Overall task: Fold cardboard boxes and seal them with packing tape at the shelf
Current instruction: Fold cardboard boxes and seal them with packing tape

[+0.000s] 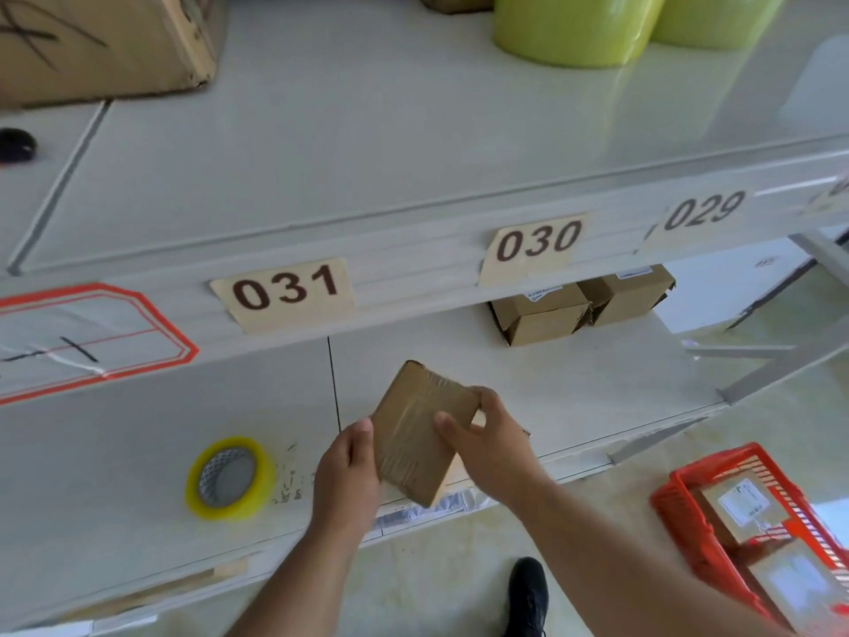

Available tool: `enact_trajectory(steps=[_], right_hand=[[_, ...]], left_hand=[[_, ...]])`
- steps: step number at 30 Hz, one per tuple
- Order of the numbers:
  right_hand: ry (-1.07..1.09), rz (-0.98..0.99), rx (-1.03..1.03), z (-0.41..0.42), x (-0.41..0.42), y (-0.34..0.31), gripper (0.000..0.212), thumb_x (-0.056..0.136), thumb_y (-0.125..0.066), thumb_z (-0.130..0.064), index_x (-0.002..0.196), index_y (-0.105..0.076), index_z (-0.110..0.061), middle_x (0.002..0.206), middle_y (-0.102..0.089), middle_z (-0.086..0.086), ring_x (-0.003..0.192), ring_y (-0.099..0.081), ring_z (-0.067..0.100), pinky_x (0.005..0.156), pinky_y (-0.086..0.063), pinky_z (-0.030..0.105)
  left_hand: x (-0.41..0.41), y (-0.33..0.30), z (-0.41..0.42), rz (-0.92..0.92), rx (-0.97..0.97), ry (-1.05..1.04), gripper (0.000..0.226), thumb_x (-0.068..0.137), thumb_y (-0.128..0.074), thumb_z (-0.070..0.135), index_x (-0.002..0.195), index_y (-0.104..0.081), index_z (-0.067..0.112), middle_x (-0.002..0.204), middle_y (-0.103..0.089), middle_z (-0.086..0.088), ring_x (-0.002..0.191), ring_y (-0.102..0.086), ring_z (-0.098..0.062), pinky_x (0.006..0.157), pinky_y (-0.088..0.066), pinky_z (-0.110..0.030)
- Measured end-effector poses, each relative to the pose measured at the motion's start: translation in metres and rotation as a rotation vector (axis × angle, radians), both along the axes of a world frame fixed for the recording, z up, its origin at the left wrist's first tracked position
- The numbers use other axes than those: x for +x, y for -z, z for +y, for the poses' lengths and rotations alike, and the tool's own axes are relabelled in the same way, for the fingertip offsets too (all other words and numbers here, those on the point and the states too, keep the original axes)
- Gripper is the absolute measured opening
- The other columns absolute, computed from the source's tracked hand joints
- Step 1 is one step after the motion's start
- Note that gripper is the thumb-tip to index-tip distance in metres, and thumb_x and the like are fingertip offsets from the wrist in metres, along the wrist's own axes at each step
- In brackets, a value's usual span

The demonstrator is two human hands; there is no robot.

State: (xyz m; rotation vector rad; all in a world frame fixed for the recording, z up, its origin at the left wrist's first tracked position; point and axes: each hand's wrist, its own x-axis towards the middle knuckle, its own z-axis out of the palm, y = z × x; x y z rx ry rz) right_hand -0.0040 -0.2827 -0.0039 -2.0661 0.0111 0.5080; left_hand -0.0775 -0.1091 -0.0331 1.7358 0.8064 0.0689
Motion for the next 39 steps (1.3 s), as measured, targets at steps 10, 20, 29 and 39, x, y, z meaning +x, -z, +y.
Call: enact_trajectory(steps=[10, 20, 29, 39], right_hand=[[-0.272, -0.143, -0.097, 0.008, -0.082, 0.052, 0.049, 0.106, -0.053, -0.035, 0.154, -0.041, -0.037, 0.159, -0.004, -0.044, 0.132, -0.044, -0.013, 0.101, -0.032, 0.000], [0.070, 0.275, 0.375, 0.019, -0.070, 0.024, 0.042, 0.113, -0.032, -0.031, 0.125, -0.071, -0.042, 0.115, -0.074, -0.024, 0.111, -0.065, -0.007, 0.099, -0.047, 0.020], [0.258, -0.032, 0.203, -0.018, -0.084, 0.014, 0.028, 0.100, -0.066, -0.034, 0.119, -0.058, -0.052, 0.127, -0.063, -0.021, 0.123, -0.057, 0.003, 0.106, -0.050, 0.035], [0.547, 0.183, 0.807, -0.097, -0.105, -0.068, 0.056, 0.090, -0.070, -0.049, 0.136, -0.058, -0.019, 0.125, -0.075, 0.005, 0.112, -0.073, 0.025, 0.089, -0.060, 0.044]], left_hand=[[-0.014, -0.006, 0.004, 0.183, 0.065, 0.218, 0.046, 0.103, -0.044, 0.060, 0.133, -0.061, 0.030, 0.123, -0.067, 0.011, 0.104, -0.061, -0.005, 0.083, -0.047, -0.023], [0.000, -0.008, -0.010, 0.349, 0.459, 0.530, 0.110, 0.082, -0.056, 0.079, 0.162, 0.006, 0.035, 0.156, -0.021, 0.000, 0.144, -0.029, -0.026, 0.108, -0.041, -0.044], [-0.018, -0.051, -0.011, -0.008, -0.242, 0.214, 0.029, 0.081, -0.075, 0.042, 0.105, -0.067, 0.054, 0.108, -0.076, 0.007, 0.096, -0.073, -0.014, 0.082, -0.057, -0.038], [-0.048, -0.090, -0.116, -0.407, 0.618, 0.850, 0.088, 0.086, -0.059, 0.068, 0.160, -0.030, 0.030, 0.164, -0.029, 0.010, 0.148, -0.032, -0.010, 0.114, -0.038, -0.037]])
